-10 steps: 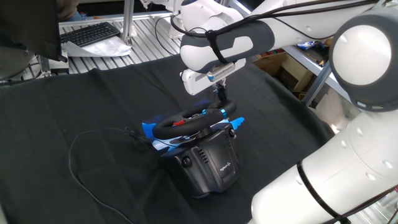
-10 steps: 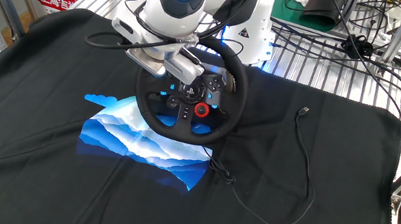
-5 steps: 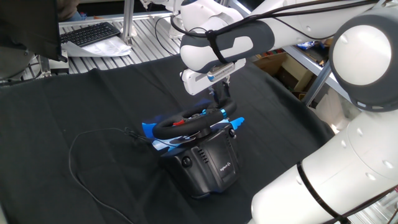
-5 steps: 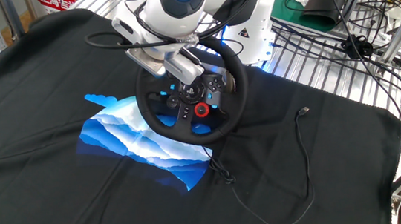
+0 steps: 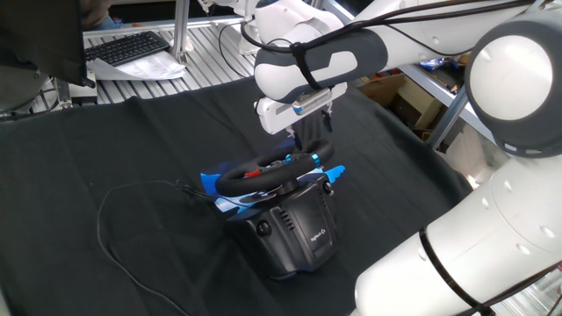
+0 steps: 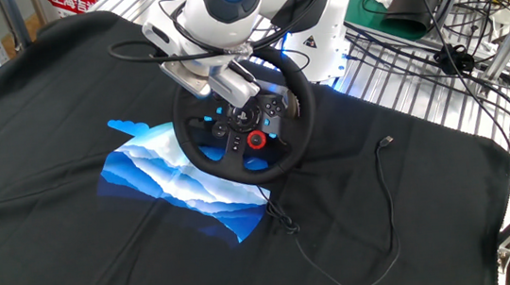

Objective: Rotate the steering wheel 90 degrees clockwise

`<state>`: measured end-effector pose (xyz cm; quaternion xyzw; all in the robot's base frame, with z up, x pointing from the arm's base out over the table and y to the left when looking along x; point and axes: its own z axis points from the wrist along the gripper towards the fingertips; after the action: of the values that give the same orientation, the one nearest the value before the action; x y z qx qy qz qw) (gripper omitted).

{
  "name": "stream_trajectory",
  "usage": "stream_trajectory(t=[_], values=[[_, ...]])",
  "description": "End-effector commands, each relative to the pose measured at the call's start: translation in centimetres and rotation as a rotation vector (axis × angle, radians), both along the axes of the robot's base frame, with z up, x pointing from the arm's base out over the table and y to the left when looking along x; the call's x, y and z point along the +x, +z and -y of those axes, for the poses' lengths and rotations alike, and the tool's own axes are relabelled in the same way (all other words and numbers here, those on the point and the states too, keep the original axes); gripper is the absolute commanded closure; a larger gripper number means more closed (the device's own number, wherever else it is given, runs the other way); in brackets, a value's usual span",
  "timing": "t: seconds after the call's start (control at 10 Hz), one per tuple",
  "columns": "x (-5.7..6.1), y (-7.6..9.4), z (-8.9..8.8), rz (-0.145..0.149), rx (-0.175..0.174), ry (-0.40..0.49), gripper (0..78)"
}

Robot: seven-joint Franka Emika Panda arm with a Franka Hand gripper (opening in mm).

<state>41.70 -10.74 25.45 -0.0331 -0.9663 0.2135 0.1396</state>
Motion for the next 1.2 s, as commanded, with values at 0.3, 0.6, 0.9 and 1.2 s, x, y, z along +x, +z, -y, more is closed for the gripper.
stream_trajectory(t=[0.3,0.6,0.9,1.2], values=[[0.0,0.1,0.0,0.002,0.000,0.000,0.1],[-1.0,-1.6,0.5,-0.035,-0.004,0.003,0.1],[-1.0,-1.3,1.0,-0.042,0.000,0.005,0.1],[-1.7,1.3,1.7,-0.058,0.014,-0.003,0.1]])
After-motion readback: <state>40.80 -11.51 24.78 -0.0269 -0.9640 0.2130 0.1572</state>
